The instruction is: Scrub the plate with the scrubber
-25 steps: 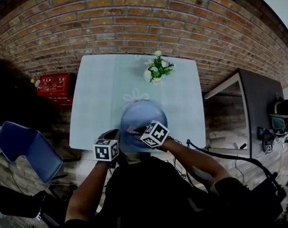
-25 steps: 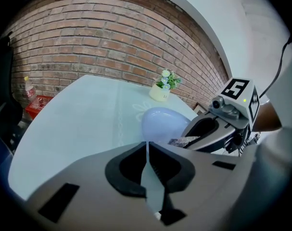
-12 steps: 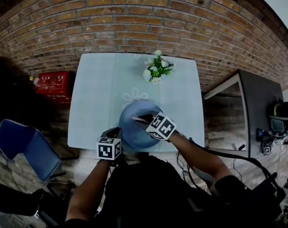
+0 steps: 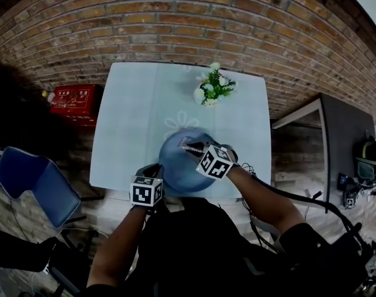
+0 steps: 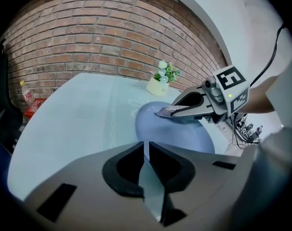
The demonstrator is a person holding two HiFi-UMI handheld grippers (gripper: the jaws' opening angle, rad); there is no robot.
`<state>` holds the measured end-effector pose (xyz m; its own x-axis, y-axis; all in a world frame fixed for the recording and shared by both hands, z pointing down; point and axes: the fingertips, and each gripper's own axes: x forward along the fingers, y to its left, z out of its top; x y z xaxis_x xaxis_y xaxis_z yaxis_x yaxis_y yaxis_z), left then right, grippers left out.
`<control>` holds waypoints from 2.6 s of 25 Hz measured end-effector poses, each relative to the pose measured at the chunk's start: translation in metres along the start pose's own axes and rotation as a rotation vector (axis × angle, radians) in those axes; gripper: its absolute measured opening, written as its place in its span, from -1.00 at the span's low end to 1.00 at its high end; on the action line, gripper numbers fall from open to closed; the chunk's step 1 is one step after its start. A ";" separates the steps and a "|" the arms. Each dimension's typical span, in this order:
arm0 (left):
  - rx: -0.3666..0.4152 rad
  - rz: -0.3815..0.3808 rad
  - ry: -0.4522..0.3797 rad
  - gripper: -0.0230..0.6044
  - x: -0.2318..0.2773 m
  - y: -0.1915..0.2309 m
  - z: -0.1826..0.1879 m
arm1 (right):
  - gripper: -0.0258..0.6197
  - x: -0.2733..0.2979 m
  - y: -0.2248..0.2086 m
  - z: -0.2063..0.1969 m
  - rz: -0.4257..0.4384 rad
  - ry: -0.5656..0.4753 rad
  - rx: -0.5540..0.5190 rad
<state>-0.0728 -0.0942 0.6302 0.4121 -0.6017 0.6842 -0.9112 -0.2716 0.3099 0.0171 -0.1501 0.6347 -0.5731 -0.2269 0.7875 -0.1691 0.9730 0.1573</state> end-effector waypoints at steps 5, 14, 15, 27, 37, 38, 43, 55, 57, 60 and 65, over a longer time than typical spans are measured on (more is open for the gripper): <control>0.007 0.014 0.005 -0.84 0.001 0.005 0.000 | -0.71 0.012 0.004 -0.017 -0.001 0.074 -0.042; 0.024 0.031 0.021 -0.84 0.001 0.008 -0.003 | -0.71 0.014 0.005 -0.035 0.000 0.157 0.168; 0.026 0.032 0.023 -0.84 0.001 0.008 -0.003 | -0.71 0.014 0.005 -0.037 -0.002 0.163 0.195; 0.058 -0.015 0.030 -0.84 0.001 0.004 -0.002 | -0.71 0.003 0.016 -0.049 -0.020 0.213 0.479; 0.088 -0.069 0.028 -0.84 0.000 0.001 -0.003 | -0.71 -0.007 0.042 -0.050 -0.011 0.224 0.647; 0.090 -0.073 0.027 -0.84 0.001 0.002 -0.004 | -0.71 -0.007 0.044 -0.050 -0.013 0.223 0.664; 0.081 -0.105 0.030 -0.84 0.001 0.003 -0.002 | -0.71 -0.006 0.054 -0.046 -0.015 0.226 0.728; 0.096 -0.167 0.025 -0.84 -0.001 0.001 -0.003 | -0.71 -0.001 0.081 -0.031 -0.020 0.203 0.831; 0.093 -0.172 0.024 -0.84 -0.002 0.003 -0.004 | -0.71 0.001 0.086 -0.027 -0.012 0.194 0.841; 0.087 -0.174 0.022 -0.84 -0.006 0.007 -0.006 | -0.71 0.003 0.091 -0.022 -0.003 0.188 0.859; 0.071 -0.173 0.004 -0.84 -0.013 0.020 -0.008 | -0.71 0.008 0.096 -0.015 -0.025 0.188 0.872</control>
<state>-0.0963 -0.0857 0.6333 0.5626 -0.5387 0.6271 -0.8243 -0.4233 0.3759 0.0088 -0.0578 0.6648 -0.4328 -0.1619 0.8868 -0.7738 0.5715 -0.2733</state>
